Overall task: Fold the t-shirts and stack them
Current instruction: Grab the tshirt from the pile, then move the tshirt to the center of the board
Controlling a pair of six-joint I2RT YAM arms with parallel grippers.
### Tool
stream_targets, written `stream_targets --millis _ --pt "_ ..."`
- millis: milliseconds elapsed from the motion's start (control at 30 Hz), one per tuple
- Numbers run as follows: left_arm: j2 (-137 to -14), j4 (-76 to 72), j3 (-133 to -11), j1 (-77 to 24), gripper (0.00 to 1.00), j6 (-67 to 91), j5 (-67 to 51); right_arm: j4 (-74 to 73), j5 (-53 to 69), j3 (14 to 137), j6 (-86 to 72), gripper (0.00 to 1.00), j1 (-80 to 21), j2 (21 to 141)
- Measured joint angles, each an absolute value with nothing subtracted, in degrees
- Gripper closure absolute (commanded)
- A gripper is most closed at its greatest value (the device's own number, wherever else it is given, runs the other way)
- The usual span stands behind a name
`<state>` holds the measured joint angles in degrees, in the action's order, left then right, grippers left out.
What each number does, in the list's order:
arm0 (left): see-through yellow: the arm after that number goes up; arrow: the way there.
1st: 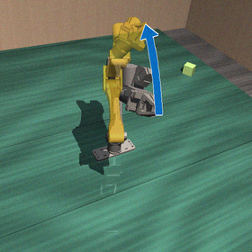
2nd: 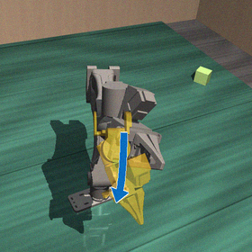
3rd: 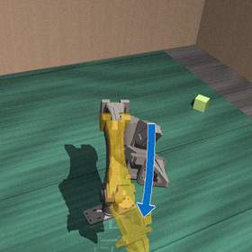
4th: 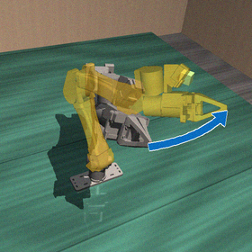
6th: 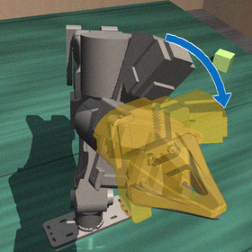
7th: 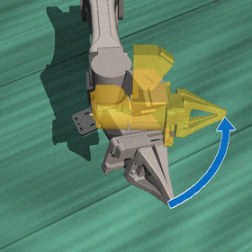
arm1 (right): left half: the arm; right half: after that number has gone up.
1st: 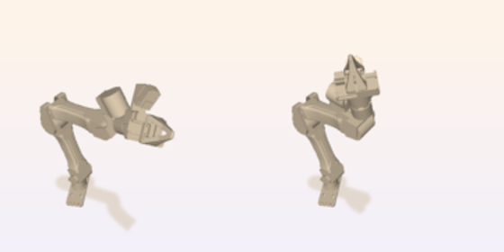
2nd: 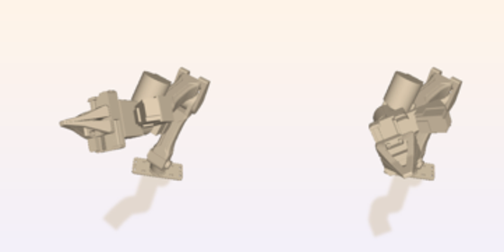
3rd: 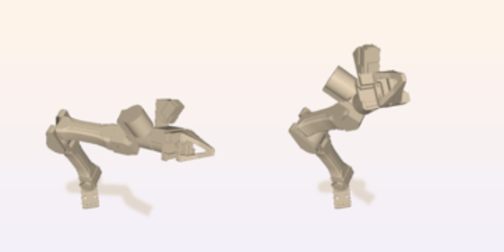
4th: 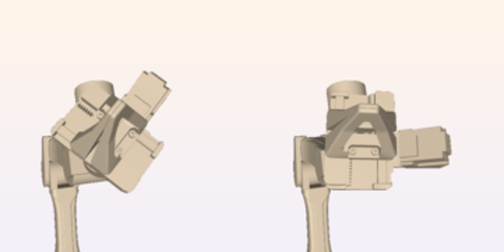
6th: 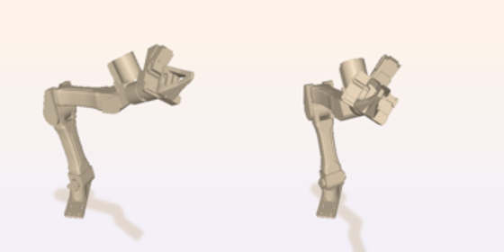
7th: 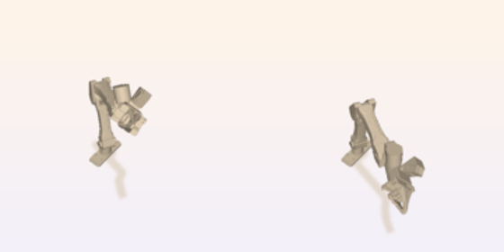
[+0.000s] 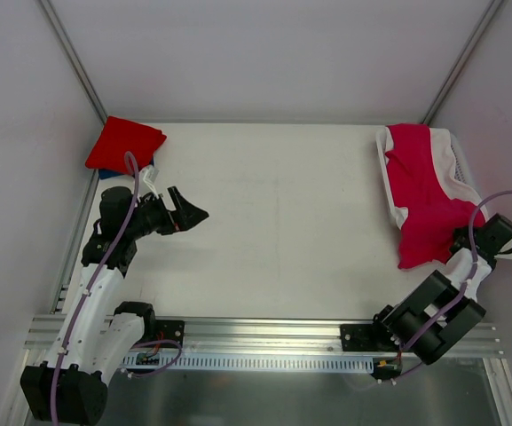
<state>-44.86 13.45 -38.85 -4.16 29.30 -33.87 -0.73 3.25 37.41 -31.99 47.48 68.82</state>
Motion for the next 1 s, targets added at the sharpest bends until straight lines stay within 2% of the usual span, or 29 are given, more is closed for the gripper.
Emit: stream_targets --millis 200,367,533,667,867,1000 --pt "-43.9 13.6 -38.9 -4.2 0.02 29.3 -33.8 -2.1 4.5 39.2 -32.3 1.0 39.1 58.8" --pt "-42.9 13.6 -38.9 -4.2 0.02 29.3 -33.7 -3.5 2.7 46.9 -32.4 1.0 21.5 51.2" --pt "-41.7 13.6 -38.9 -4.2 0.02 29.3 -32.8 -3.3 -3.5 51.5 -32.3 1.0 0.3 51.8" --pt "-40.9 13.6 -38.9 -4.2 0.02 29.2 -32.2 -3.0 -9.9 53.8 -31.3 1.0 -18.3 60.3" --pt "-38.7 14.7 -38.9 -4.2 0.02 28.8 -29.3 -3.6 -17.8 61.6 -28.9 1.0 -45.4 82.4" --pt "-36.8 15.9 -38.9 -4.2 0.01 28.3 -27.0 -3.4 -18.6 66.6 -28.9 1.0 -55.0 94.3"
